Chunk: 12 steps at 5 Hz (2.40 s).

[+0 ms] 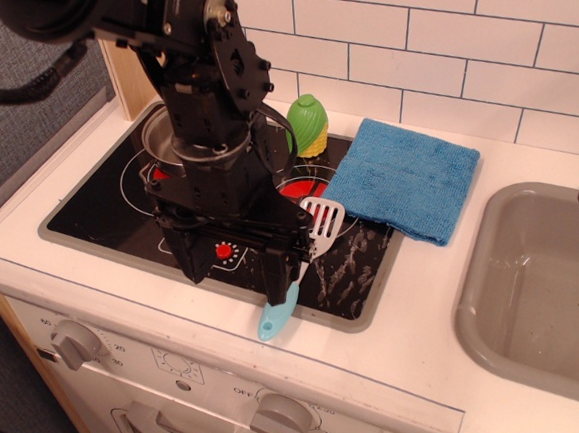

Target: Moving the green object in front of the pot.

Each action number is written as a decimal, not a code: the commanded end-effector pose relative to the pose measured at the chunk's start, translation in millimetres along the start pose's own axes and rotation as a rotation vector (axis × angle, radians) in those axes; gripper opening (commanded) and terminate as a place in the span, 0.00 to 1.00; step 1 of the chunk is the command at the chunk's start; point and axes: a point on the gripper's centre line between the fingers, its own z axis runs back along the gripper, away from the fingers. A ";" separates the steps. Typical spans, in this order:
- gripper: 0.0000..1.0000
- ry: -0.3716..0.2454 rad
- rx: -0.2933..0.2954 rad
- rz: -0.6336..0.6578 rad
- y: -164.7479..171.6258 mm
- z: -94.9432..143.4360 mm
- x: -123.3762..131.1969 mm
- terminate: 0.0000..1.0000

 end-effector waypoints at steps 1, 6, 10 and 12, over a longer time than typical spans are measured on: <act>1.00 0.000 0.000 0.000 0.0 0.0 0.0 0.00; 1.00 -0.150 0.094 0.092 53.4 11.5 189.5 0.00; 0.00 -0.091 0.005 0.046 25.3 -26.6 196.1 0.00; 0.00 -0.157 0.028 0.055 49.7 8.4 192.8 0.00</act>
